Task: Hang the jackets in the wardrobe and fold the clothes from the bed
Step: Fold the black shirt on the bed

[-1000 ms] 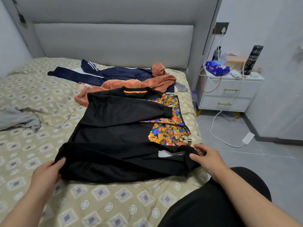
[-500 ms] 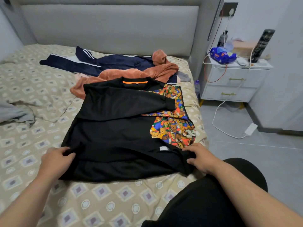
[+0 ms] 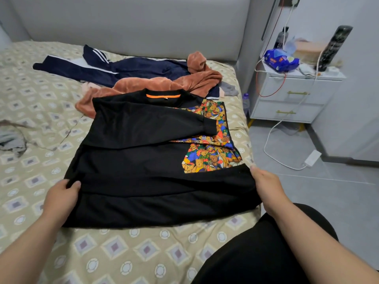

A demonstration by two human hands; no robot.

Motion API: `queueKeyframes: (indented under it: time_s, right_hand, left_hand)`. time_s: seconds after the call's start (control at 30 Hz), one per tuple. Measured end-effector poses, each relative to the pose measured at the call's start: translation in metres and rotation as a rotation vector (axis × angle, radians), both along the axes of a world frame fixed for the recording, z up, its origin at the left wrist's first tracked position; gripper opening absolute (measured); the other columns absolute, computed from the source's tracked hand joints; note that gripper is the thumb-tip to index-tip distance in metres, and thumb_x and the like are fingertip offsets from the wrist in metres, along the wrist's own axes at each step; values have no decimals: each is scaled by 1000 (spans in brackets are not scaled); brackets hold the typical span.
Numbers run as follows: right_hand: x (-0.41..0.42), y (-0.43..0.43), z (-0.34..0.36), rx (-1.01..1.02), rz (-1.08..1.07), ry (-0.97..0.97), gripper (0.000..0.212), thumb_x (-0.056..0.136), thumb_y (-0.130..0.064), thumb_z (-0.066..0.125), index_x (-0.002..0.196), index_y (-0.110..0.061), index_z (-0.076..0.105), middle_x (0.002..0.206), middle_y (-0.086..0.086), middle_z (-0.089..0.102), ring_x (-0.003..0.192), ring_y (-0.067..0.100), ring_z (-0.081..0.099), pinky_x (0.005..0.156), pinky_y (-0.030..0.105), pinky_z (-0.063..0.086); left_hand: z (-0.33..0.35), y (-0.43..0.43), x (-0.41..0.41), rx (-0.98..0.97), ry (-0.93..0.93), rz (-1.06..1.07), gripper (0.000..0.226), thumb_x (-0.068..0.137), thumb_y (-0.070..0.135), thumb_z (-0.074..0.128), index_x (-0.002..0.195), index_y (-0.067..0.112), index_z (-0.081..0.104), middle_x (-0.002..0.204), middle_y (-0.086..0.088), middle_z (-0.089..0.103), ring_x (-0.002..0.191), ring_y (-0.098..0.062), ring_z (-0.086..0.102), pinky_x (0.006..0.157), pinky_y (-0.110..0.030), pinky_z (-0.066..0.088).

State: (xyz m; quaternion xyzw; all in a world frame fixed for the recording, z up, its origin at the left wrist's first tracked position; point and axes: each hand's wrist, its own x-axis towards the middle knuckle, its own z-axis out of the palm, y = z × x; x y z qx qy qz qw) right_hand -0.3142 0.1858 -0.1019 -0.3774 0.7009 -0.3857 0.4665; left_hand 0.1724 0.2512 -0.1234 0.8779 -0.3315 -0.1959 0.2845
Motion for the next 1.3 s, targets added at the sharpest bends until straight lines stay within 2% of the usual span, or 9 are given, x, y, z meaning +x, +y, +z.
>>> queueKeyframes:
  time_s: [0.17,0.27,0.4,0.63,0.77,0.97,1.1,1.2,1.3]
  right_hand:
    - [9,-24,-10,160,41,172,65,101,-60,32,115,-7,67,110,10,63,110,31,59,87,32,40]
    - [10,-18,-7,28,337,192,37,93,-45,63,122,-23,62,117,-2,61,111,18,59,85,27,43]
    - [0,-13,-13,-43,650,250,68,85,-21,76,142,-42,44,126,-7,48,122,10,47,93,6,34]
    - [7,-24,-33,-36,898,792,51,93,-8,47,129,-40,62,147,2,31,137,28,28,118,37,23]
    - [6,-26,-29,-72,741,591,26,90,-5,59,82,-30,60,113,0,50,113,21,47,95,25,34]
    - [-11,-36,-19,46,-69,-90,21,96,-5,48,84,-22,54,83,7,54,64,18,46,54,29,35]
    - [-5,-33,-25,58,67,269,19,101,-29,45,100,-17,59,103,7,60,87,22,53,72,33,39]
    - [0,-26,-22,110,184,177,50,95,-60,48,114,-16,60,111,0,62,105,21,58,88,35,42]
    - [-7,-25,-29,207,208,229,49,83,-53,69,108,-12,65,107,3,70,98,24,67,89,41,54]
  left_hand:
    - [-12,-2,-8,72,-93,16,33,101,30,46,116,4,59,122,-24,60,110,-44,54,85,-47,39]
    - [-14,-7,-5,74,-80,15,28,99,28,46,110,6,60,121,-23,60,107,-43,54,82,-45,37]
    - [-17,-9,-7,82,-106,25,24,96,30,45,93,10,58,101,-17,60,89,-38,51,81,-48,43]
    - [-21,-10,-11,139,-195,-19,22,97,32,43,92,12,51,89,-10,55,81,-34,49,72,-44,40]
    - [-24,-8,-18,140,-284,-29,29,99,36,43,86,10,47,81,-10,52,75,-34,49,67,-41,38]
    - [-28,-7,-15,120,-278,-1,33,101,37,41,87,8,47,81,-12,53,76,-35,50,69,-42,40]
    - [-27,-6,-11,85,-230,56,35,103,38,37,95,6,48,87,-13,53,83,-38,52,74,-44,39]
    - [-28,-6,-8,66,-212,78,36,104,34,36,86,4,47,85,-17,53,81,-38,49,75,-46,38]
    - [-28,-5,-7,53,-209,91,36,104,34,37,86,4,47,85,-16,52,87,-43,52,76,-47,38]
